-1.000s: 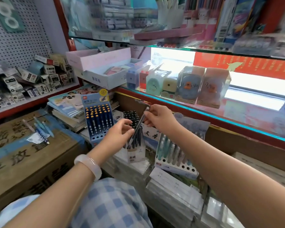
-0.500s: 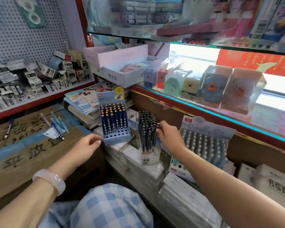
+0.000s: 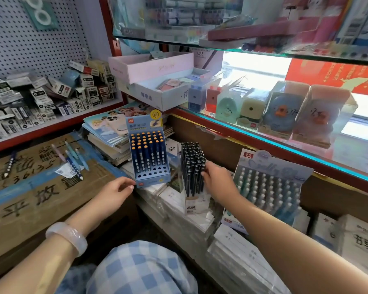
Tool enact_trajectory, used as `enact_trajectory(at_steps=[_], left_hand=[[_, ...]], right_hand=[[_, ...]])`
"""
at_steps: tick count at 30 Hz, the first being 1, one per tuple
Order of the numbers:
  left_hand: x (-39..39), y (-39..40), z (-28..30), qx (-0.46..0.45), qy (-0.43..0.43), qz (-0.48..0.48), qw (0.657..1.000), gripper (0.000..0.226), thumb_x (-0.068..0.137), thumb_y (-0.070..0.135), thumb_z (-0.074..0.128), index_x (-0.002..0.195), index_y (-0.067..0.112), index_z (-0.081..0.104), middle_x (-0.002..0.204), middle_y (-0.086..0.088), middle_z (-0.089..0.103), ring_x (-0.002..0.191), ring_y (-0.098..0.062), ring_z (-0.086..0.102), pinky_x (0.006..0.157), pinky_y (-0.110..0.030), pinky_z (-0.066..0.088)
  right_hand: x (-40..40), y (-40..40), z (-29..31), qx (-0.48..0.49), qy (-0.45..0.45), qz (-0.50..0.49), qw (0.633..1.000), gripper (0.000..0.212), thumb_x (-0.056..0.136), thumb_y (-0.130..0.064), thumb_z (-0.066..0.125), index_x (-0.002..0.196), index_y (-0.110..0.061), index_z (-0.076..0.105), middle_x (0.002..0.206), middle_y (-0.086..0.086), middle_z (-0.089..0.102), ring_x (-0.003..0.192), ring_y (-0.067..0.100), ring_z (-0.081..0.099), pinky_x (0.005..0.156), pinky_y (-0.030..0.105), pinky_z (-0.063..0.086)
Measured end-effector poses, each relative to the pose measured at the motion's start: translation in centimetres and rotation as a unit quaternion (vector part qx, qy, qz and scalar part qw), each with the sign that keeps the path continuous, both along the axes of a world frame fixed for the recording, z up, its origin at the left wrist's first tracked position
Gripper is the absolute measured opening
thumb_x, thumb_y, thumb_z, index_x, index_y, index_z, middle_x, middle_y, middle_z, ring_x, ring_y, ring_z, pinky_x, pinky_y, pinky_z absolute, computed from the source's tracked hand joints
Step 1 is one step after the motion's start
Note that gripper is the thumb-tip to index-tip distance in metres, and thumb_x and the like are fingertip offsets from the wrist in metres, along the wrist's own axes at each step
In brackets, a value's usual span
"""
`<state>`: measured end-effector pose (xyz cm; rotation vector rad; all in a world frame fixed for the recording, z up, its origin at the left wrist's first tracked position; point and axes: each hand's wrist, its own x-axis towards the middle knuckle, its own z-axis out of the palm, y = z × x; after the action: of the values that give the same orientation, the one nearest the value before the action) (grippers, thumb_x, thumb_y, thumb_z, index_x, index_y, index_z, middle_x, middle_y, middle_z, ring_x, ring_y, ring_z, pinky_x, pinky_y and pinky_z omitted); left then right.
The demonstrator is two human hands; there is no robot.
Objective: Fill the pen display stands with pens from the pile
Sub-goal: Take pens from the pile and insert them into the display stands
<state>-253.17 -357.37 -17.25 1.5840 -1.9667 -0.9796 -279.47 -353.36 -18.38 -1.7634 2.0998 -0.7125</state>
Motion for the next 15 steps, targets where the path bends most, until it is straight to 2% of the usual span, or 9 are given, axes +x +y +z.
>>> enact_trajectory(at_steps=[2,4,7,9,12,15], left_hand=[[-0.2,0.2,0.2,0.005,0.005,-0.002,1.0,0.017,0.095,0.011,0.047,0.109,0.013,0.058,0.109,-0.001,0.056,0.103,-0.013,0.049,0.087,-0.023,0.033],[-0.3,0.2,0.4,-0.002,0.007,-0.003,1.0,0.018,0.095,0.011,0.047,0.11,0.012,0.058,0.109,0.0,0.056,0.103,-0.012,0.049,0.087,-0.022,0.032],[0.1,0.1,0.7,-0.004,0.014,0.002,1.0,0.015,0.095,0.01,0.047,0.106,0.015,0.057,0.107,0.001,0.056,0.104,-0.012,0.049,0.087,-0.021,0.032],[0.7,0.1,1.0,-0.004,0.016,0.008,1.0,0.014,0.095,0.01,0.047,0.103,0.018,0.056,0.108,0.001,0.056,0.107,-0.013,0.05,0.088,-0.022,0.033],[1.8,-0.1,1.9,-0.014,0.007,0.017,1.0,0.019,0.096,0.01,0.046,0.111,0.013,0.058,0.109,0.001,0.055,0.106,-0.011,0.048,0.087,-0.02,0.031],[3.7,-0.4,2.7,-0.014,-0.006,0.04,0.999,0.021,0.097,0.014,0.045,0.114,0.013,0.057,0.11,0.003,0.053,0.104,-0.009,0.045,0.087,-0.021,0.031]], right_hand=[[0.2,0.0,-0.6,0.029,0.016,-0.001,0.999,0.014,0.098,-0.02,0.044,0.102,-0.009,0.053,0.092,0.008,0.064,0.08,0.024,0.06,0.066,0.033,0.048],[0.2,0.0,-1.1,0.038,0.021,-0.01,0.999,0.016,0.098,-0.021,0.045,0.1,-0.009,0.054,0.092,0.011,0.065,0.079,0.024,0.059,0.064,0.031,0.045],[0.3,-0.2,-1.0,0.046,0.028,-0.009,0.999,0.011,0.097,-0.021,0.046,0.095,-0.013,0.052,0.091,0.006,0.063,0.073,0.017,0.053,0.057,0.025,0.039],[0.3,-0.1,-0.3,0.053,0.018,-0.007,0.998,0.005,0.095,-0.022,0.052,0.097,-0.017,0.051,0.087,-0.001,0.061,0.07,0.011,0.053,0.056,0.022,0.041],[0.6,-0.1,2.0,0.014,0.025,-0.041,0.999,0.021,0.091,-0.029,0.058,0.109,-0.023,0.049,0.086,-0.005,0.061,0.074,0.011,0.06,0.066,0.03,0.054],[2.5,-1.1,4.8,-0.053,0.051,-0.045,0.996,0.029,0.09,-0.032,0.059,0.116,-0.02,0.051,0.103,-0.001,0.064,0.086,0.017,0.062,0.075,0.038,0.055]])
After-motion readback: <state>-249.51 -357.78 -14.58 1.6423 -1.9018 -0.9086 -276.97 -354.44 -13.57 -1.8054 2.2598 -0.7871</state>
